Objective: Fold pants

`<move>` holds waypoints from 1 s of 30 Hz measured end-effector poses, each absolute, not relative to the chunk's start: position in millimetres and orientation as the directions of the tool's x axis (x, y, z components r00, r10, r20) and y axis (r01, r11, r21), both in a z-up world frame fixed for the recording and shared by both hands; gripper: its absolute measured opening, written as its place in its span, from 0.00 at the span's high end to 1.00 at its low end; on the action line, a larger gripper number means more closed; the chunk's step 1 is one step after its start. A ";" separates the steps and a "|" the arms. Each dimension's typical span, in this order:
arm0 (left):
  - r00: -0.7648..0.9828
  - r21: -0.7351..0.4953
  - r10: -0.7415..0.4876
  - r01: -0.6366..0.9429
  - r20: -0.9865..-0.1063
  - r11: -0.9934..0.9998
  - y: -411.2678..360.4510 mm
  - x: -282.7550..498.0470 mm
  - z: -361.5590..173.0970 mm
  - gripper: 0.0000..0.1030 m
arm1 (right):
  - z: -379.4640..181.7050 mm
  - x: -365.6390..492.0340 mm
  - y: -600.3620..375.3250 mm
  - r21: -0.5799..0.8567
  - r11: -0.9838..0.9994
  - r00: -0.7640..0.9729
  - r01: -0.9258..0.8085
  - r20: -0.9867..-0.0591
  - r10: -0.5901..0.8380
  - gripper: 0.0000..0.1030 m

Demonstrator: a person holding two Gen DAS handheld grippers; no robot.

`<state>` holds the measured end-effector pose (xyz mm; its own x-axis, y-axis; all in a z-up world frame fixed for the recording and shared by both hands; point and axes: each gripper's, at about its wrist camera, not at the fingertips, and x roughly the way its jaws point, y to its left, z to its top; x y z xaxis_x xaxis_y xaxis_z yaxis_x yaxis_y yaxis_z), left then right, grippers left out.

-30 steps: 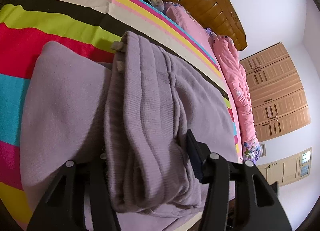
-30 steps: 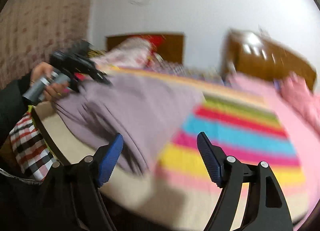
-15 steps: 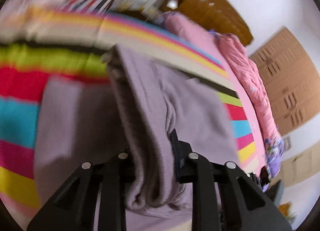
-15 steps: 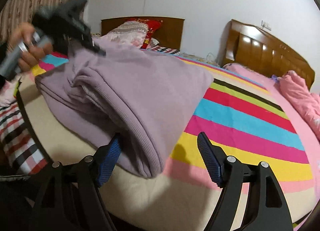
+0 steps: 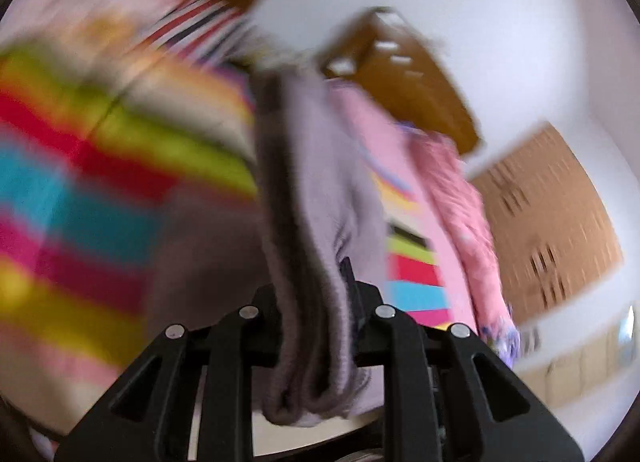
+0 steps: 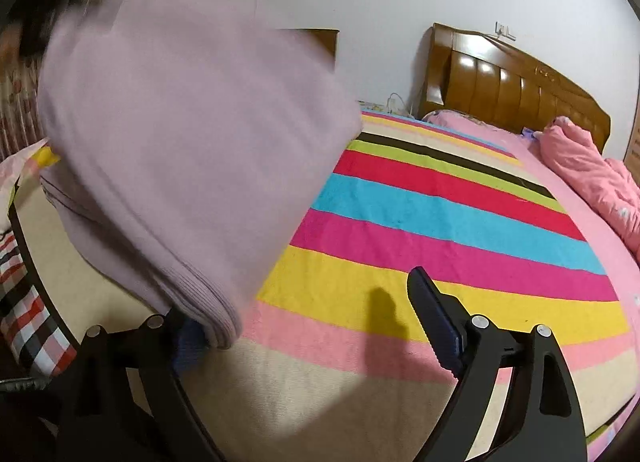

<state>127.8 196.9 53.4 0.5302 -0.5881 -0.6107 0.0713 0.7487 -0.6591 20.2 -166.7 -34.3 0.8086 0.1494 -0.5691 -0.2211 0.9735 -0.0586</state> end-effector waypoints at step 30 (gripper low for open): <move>0.823 -0.054 -0.202 0.206 -0.531 0.977 109.0 21.7 99.5 0.09 | 42.0 15.1 -128.0 0.114 0.832 0.704 -0.543 -0.480 0.524 0.32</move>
